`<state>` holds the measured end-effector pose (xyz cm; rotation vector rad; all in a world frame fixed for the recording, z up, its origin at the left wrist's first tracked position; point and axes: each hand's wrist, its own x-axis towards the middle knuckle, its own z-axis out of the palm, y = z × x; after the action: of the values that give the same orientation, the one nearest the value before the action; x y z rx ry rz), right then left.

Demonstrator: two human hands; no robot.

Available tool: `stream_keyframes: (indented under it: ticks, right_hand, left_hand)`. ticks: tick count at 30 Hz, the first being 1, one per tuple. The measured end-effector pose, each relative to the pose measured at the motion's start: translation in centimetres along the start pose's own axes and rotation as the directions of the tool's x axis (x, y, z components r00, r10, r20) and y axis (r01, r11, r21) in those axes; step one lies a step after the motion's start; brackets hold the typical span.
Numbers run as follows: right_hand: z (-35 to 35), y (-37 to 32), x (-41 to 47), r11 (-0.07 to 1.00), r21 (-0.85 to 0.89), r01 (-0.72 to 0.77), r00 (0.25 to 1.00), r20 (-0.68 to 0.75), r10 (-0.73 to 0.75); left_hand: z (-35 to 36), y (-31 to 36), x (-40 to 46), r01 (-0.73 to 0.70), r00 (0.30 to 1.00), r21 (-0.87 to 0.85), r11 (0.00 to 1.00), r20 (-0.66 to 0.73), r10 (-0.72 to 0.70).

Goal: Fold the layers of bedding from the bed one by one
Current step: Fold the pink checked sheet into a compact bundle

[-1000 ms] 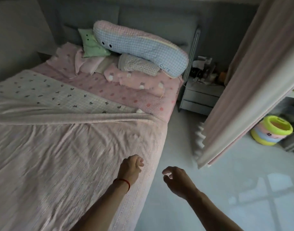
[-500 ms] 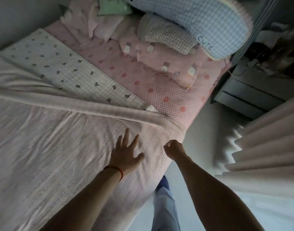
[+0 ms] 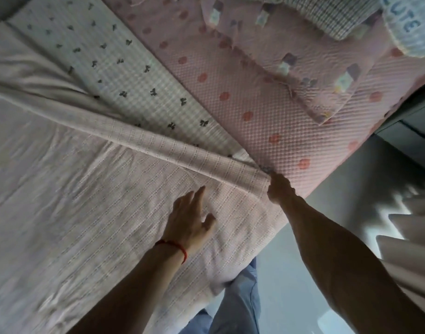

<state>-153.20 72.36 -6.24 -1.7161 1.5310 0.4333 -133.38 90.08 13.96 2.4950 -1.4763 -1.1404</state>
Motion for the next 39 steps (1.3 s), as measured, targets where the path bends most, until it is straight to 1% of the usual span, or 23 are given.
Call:
stream_keyframes:
  ticks: [2,4,6,8,10,11,13,16,17,19,21,23,26,27,29,30,31,32,33,35,36,37,39]
  right_hand:
    - [0.0,0.2,0.1,0.996,-0.082,-0.032,0.998,-0.062,0.027]
    - [0.5,0.5,0.2,0.996,-0.084,-0.003,0.991,-0.134,-0.009]
    - [1.6,1.3,-0.3,0.999,0.024,0.041,0.978,-0.207,-0.035]
    - [2.3,1.9,-1.7,0.990,0.132,0.050,0.967,-0.255,-0.015]
    - [2.0,2.2,-1.6,0.992,0.093,0.079,0.942,-0.333,-0.044]
    - [1.5,2.3,-1.1,0.993,0.056,0.100,0.938,-0.338,-0.076]
    - [0.5,2.0,0.3,0.994,0.035,0.108,0.966,-0.239,-0.096]
    - [0.0,2.0,1.9,0.999,-0.036,0.025,0.993,-0.118,-0.029]
    - [0.3,2.1,1.9,0.999,-0.052,0.012,0.993,-0.119,-0.018]
    - [0.7,1.8,0.8,0.997,-0.070,0.021,0.977,-0.211,-0.035]
    - [1.1,1.8,-0.8,0.993,-0.107,0.049,0.937,-0.340,-0.083]
    - [1.9,2.1,-3.3,0.985,-0.133,0.113,0.898,-0.411,-0.158]
    - [3.7,2.5,-7.5,0.959,-0.125,0.254,0.865,-0.414,-0.283]
    - [4.2,2.2,-9.3,0.952,-0.114,0.285,0.866,-0.395,-0.307]
    - [5.4,1.2,-12.6,0.957,-0.065,0.281,0.905,-0.314,-0.287]
    - [6.2,0.8,-14.8,0.947,-0.097,0.306,0.898,-0.301,-0.321]
    - [6.8,0.6,-16.2,0.933,-0.108,0.343,0.885,-0.295,-0.359]
    - [7.8,0.2,-18.5,0.910,-0.131,0.393,0.851,-0.323,-0.414]
    - [9.1,0.1,-20.4,0.870,-0.203,0.450,0.786,-0.373,-0.493]
    - [12.2,-0.1,-24.1,0.805,-0.218,0.551,0.695,-0.415,-0.588]
    - [13.3,-0.5,-25.6,0.804,-0.204,0.559,0.695,-0.414,-0.588]
    - [15.1,-0.5,-27.0,0.800,-0.205,0.564,0.689,-0.416,-0.593]
    - [18.1,-0.8,-29.4,0.849,-0.183,0.495,0.730,-0.442,-0.521]
  left_hand:
    - [-0.1,0.3,0.2,-0.001,1.000,-0.017,1.000,0.004,0.001]
    - [0.0,0.2,0.4,0.005,1.000,-0.030,1.000,0.020,-0.005]
    - [0.2,0.2,0.4,0.032,0.999,-0.049,0.998,0.036,-0.030]
    - [0.4,0.4,0.2,0.059,0.997,-0.068,0.996,0.053,-0.055]
    - [0.7,0.5,0.1,0.055,0.997,-0.075,0.996,0.066,-0.050]
    - [1.1,0.5,0.2,0.035,0.998,-0.071,0.997,0.059,-0.031]
    - [1.8,0.2,0.4,0.000,1.000,-0.054,0.999,0.028,0.002]
    - [2.8,-0.2,0.6,-0.009,0.999,-0.055,0.998,0.038,0.011]
    - [3.1,-0.3,0.3,-0.011,0.999,-0.060,0.998,0.042,0.014]
    - [3.2,-0.4,-0.1,-0.009,0.999,-0.086,0.996,0.032,0.012]
    - [3.1,-0.7,-0.5,0.003,1.000,-0.111,0.994,0.029,0.000]
    - [3.2,-1.1,-0.9,-0.007,1.000,-0.109,0.994,0.017,0.009]
    - [3.5,-1.4,-1.4,-0.020,0.999,-0.137,0.990,0.044,0.026]
    - [3.6,-1.4,-1.7,-0.034,0.997,-0.155,0.987,0.068,0.045]
    - [3.9,-1.4,-2.3,-0.040,0.990,-0.210,0.977,0.122,0.067]
    - [4.0,-1.6,-2.9,-0.025,0.985,-0.248,0.968,0.159,0.067]
    - [4.6,-1.7,-2.7,0.023,0.977,-0.296,0.955,0.208,0.041]
    - [4.9,-2.2,-3.2,0.067,0.966,-0.355,0.932,0.257,0.029]
    - [5.4,-3.0,-3.2,0.108,0.959,-0.415,0.903,0.281,0.015]
    - [6.3,-5.4,-3.6,0.163,0.958,-0.484,0.860,0.287,-0.021]
    - [6.5,-6.7,-4.0,0.153,0.963,-0.478,0.865,0.268,-0.022]
    - [6.7,-8.3,-4.9,0.104,0.974,-0.407,0.908,0.226,-0.010]
    - [6.9,-11.4,-7.0,-0.041,0.990,-0.197,0.980,0.124,0.067]
